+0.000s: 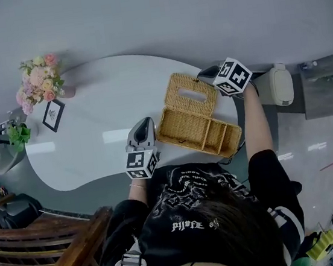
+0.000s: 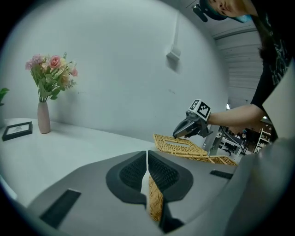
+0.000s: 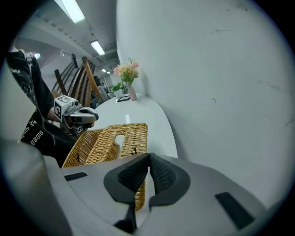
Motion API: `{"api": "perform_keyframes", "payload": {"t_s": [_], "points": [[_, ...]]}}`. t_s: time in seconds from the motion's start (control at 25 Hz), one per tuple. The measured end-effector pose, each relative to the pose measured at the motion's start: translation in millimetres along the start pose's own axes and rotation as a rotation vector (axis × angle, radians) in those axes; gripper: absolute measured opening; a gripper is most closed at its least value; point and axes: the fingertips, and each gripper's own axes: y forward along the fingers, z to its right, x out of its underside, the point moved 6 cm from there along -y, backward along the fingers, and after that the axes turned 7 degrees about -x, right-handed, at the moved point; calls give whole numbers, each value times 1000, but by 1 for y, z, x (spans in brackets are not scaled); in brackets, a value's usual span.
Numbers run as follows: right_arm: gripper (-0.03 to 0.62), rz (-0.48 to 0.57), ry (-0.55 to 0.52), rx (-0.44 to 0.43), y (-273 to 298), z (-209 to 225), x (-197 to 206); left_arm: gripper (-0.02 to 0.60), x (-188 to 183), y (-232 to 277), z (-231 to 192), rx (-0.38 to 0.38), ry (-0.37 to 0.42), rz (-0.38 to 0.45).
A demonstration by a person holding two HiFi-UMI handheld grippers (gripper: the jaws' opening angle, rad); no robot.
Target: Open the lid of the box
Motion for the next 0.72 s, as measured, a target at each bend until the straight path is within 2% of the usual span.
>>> {"api": "perform_keyframes", "payload": {"t_s": [0.36,0.52,0.72], "points": [[35,-6,97,-67,23,11,19,26,-4,6,6,-9,14,10],[36,1,155,-88,33,17,26,26,-3,9,1,-22,-18,15],[77,83,220,-29,28,21,23,26,-3,9,-2,-22,-31,17]]}}
